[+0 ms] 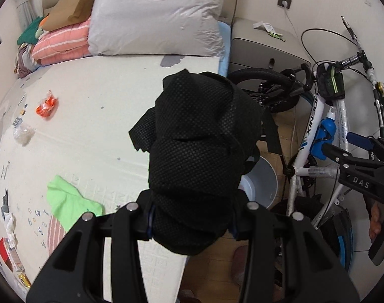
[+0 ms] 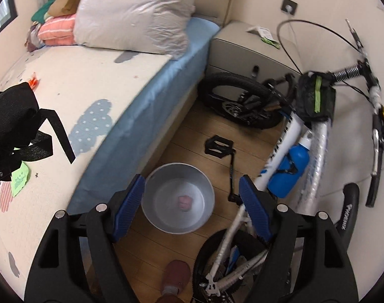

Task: Collect trash
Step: 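Drop the pink ball into the grey bin with the right tool, then drop the black cloth into the grey bin with the left tool, then move both tools back to the green towel and grasp it with the right tool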

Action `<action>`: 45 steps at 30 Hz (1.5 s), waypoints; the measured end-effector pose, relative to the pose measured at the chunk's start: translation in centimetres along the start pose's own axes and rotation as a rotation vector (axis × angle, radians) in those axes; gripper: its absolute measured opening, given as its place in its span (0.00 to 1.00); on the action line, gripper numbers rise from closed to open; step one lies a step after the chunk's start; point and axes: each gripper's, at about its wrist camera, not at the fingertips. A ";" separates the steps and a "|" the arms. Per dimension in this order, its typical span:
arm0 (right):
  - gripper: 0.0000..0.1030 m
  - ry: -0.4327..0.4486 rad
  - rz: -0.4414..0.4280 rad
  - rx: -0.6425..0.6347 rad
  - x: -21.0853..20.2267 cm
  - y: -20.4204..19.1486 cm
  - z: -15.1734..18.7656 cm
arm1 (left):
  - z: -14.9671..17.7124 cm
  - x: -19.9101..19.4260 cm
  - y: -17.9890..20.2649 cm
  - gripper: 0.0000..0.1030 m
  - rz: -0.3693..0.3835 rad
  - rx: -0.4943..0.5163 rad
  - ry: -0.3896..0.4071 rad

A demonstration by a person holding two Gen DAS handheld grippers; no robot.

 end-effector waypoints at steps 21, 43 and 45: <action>0.72 -0.004 0.080 0.104 -4.2 8.1 2.7 | -3.3 0.6 13.5 0.72 0.110 0.181 0.083; 0.72 -0.011 -0.268 -0.367 -3.6 -20.0 -2.1 | 7.2 -5.2 -16.0 0.73 -0.254 -0.334 -0.057; 0.72 -0.011 -0.307 -0.410 -3.8 -23.8 -2.1 | 8.8 -6.1 -19.0 0.73 -0.286 -0.381 -0.065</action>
Point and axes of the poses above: each gripper's, at about its wrist camera, not at the fingertips, and x roughly the way its jaws point, y to its right, z to its underside, and after that the axes turned 11 degrees about -z, right-handed
